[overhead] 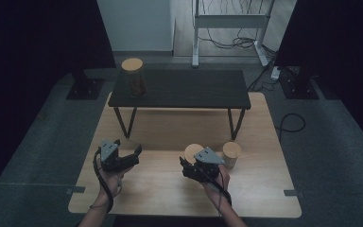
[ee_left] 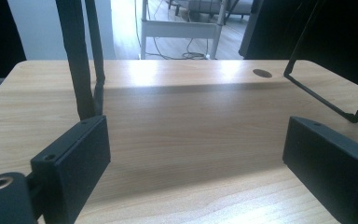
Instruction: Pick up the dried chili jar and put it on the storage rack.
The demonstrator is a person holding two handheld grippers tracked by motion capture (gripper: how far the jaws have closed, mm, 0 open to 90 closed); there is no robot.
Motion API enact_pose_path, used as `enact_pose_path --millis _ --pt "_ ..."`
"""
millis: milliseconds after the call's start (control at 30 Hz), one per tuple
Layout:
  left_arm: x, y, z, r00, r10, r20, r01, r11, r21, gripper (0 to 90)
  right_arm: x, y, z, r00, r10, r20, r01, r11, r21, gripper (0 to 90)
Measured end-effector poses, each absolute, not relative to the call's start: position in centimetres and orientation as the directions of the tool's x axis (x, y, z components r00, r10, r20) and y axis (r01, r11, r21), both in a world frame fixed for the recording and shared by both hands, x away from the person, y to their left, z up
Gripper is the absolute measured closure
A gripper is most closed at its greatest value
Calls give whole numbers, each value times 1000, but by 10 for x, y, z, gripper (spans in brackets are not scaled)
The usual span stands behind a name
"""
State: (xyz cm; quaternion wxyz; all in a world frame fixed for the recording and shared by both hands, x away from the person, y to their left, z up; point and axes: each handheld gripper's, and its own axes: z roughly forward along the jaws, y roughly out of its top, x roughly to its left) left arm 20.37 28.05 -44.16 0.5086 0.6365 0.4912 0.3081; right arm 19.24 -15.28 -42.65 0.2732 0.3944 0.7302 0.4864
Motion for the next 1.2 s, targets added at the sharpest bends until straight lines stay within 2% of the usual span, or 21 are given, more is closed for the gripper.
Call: enact_pose_path --millis 1200 --pt "201 286 -437 326 938 -118 292 19 956 71 191 -150 -409 -539 842 -28 303 225 926 253"
